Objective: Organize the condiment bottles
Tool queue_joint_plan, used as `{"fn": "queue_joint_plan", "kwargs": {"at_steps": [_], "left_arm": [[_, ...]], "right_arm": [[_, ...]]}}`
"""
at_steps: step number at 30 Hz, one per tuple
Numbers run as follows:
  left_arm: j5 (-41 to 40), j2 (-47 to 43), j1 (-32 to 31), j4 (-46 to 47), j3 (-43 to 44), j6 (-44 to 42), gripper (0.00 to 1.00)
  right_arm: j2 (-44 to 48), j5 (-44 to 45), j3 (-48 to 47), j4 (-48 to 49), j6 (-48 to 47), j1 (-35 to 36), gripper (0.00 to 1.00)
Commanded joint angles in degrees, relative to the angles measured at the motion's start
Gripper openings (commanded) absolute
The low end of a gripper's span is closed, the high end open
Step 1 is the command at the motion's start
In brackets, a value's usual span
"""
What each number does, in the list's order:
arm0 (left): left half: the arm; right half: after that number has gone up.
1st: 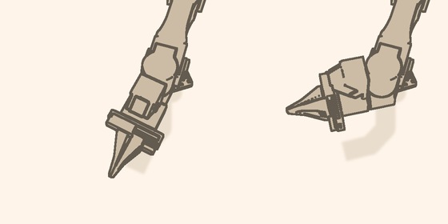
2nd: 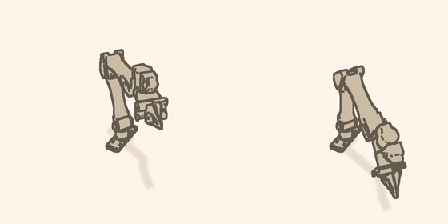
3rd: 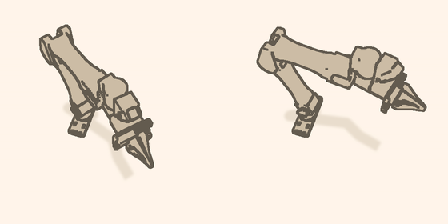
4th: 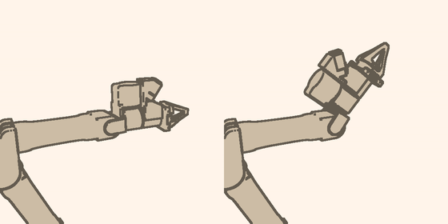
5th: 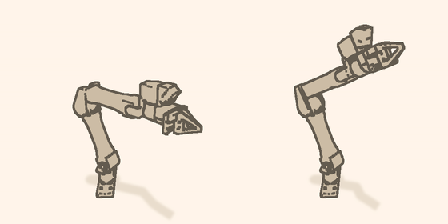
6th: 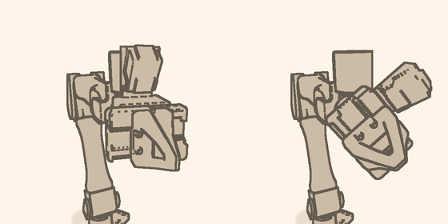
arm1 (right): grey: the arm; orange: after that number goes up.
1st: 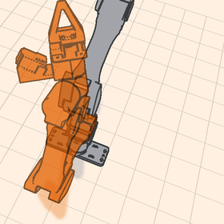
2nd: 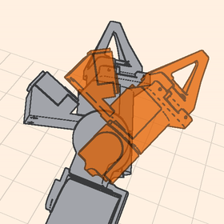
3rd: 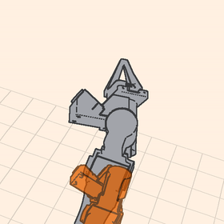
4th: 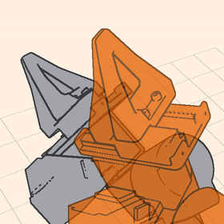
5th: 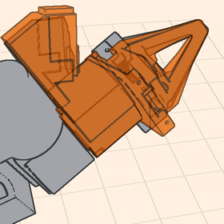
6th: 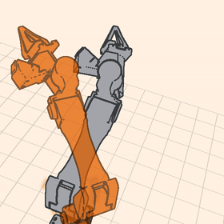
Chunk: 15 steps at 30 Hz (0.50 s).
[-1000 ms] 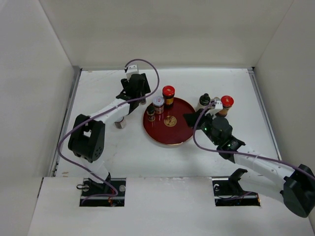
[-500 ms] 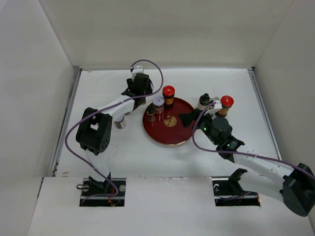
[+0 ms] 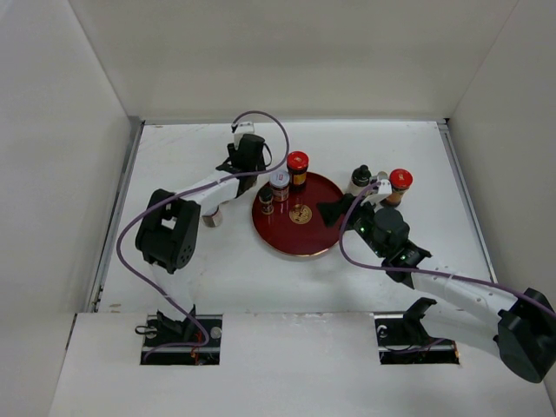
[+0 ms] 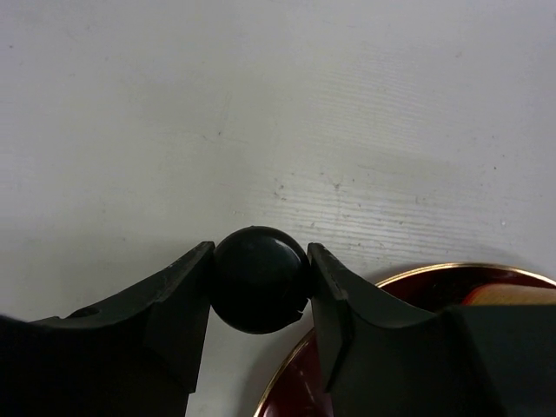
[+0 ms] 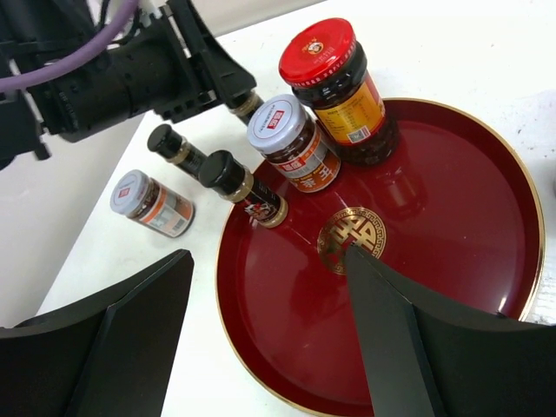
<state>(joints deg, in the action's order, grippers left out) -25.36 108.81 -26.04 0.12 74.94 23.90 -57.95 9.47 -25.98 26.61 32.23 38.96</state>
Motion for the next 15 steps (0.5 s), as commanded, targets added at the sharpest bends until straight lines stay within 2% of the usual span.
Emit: {"fn": "queue_joint_plan", "kwargs": {"at_steps": [1, 9, 15], "left_arm": [[-2.7, -10.0, -1.7, 1.4, -2.6, -0.9, 0.27], [-6.8, -26.4, -6.8, 0.8, -15.6, -1.1, 0.26], [-9.7, -34.5, -11.1, -5.3, -22.9, 0.2, 0.26]], "right_arm": [[0.0, -0.6, -0.1, 3.1, 0.6, -0.5, 0.78], [0.2, -0.7, -0.1, 3.0, 0.6, -0.5, 0.78], [0.6, -0.5, 0.0, 2.8, 0.6, -0.5, 0.79]]}}
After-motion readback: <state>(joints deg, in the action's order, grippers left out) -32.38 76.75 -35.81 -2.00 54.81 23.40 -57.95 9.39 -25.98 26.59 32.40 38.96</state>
